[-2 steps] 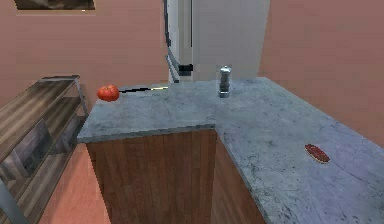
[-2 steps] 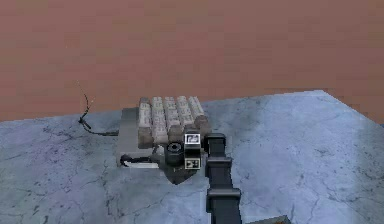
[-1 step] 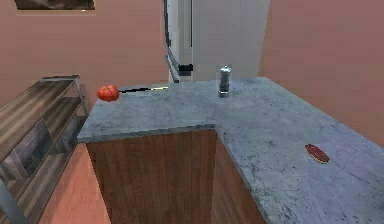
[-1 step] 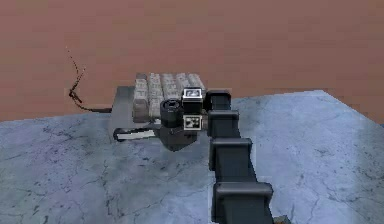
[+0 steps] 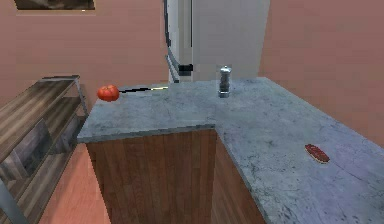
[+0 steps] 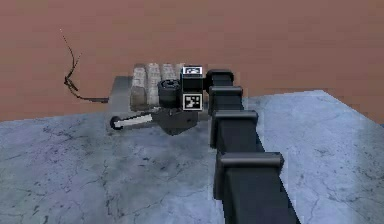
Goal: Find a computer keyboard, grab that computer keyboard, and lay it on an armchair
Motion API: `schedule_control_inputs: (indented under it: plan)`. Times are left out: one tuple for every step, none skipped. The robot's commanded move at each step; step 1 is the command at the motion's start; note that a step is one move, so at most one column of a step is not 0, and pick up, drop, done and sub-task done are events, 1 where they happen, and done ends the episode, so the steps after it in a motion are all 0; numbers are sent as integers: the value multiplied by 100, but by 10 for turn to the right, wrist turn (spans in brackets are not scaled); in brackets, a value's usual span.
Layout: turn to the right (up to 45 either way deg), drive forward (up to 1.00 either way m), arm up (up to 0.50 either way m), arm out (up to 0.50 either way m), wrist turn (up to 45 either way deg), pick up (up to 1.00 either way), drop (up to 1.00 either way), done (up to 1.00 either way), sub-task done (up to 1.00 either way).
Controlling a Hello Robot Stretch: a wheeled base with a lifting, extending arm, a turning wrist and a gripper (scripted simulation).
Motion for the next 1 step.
schedule_control_inputs:
  plan:
    - [0,0,0,0,-450,0,0,0,0]
